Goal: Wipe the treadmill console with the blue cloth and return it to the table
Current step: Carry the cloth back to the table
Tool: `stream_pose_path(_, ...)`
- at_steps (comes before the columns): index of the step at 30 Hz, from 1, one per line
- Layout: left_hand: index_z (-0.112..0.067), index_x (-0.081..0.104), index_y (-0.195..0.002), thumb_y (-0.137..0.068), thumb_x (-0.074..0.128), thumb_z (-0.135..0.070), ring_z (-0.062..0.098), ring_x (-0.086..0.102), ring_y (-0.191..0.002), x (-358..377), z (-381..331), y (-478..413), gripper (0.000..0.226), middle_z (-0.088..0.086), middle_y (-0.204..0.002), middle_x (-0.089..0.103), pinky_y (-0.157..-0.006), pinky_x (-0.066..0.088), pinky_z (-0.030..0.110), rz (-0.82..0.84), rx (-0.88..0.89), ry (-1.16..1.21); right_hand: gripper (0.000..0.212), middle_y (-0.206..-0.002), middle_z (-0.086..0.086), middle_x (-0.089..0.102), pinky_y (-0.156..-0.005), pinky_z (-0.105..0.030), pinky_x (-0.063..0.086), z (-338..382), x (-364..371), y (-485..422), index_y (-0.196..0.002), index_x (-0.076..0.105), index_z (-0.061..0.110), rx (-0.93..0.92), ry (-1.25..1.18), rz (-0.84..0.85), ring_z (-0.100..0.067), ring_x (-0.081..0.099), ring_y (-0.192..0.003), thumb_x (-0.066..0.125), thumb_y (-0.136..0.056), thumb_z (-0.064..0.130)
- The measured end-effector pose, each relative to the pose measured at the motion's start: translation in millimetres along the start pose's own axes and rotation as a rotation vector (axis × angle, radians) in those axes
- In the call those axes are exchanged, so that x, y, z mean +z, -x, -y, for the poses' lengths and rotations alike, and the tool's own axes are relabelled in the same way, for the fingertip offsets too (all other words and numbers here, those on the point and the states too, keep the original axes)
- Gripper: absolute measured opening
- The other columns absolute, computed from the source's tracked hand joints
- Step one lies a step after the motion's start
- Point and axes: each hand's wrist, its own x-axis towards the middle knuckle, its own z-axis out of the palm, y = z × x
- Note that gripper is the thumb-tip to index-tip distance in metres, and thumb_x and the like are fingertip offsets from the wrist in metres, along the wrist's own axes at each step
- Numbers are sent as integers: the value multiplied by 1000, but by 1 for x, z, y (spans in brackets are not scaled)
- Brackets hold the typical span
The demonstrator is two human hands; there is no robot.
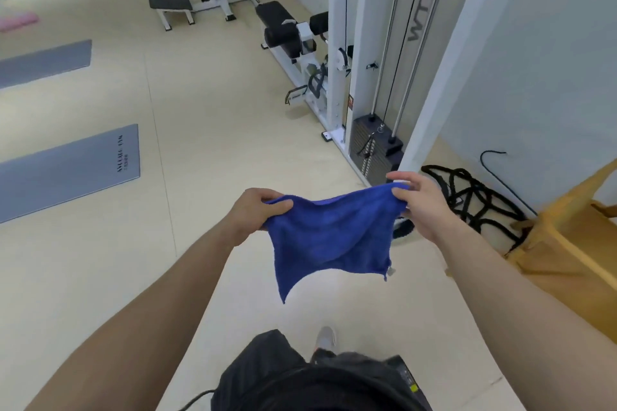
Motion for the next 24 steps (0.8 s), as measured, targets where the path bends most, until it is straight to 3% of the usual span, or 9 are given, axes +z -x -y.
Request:
stream_pose_path(3,-4,74,-107,-97,66,-14,18,70,-79,18,-13,-86,16,9,-89,73,-72,61,29,81,24,70,32,-95,-14,69,-72,-37,56,-10,-9,-52,-116,66,15,33,-130,-60,-23,68,-75,62,-92,-7)
stream_pose_path(6,-5,73,-108,-100,61,-11,20,71,-81,55,-44,-131,16,11,-91,73,-72,62,29,202,-1,71,35,-95,-12,73,-70,-33,59,-5,-18,-67,-120,63,6,118,-247,-137,-22,72,-77,71,-87,-5)
stream_pose_path(11,-8,67,-95,-100,60,-11,6,62,-51,134,-123,-205,9,6,-71,64,-50,49,17,403,46,33,26,-98,-13,76,-79,-29,59,26,-39,-99,-113,68,4,35,-269,-303,-21,73,-90,72,-88,-1)
stream_pose_path(19,-4,72,-105,-94,71,-15,17,68,-78,262,-192,-275,15,11,-94,71,-64,56,19,766,-64,161,28,-92,-5,79,-76,-28,61,46,-90,-111,-110,69,13,-103,-276,-778,-16,76,-87,71,-88,-4)
stream_pose_path(24,1,72,-108,-93,70,-10,16,73,-81,324,-226,-273,19,15,-97,74,-63,58,19,929,-195,153,38,-87,1,79,-73,-19,57,49,-124,-92,-113,67,18,-130,-139,-1059,-9,75,-83,72,-85,-6)
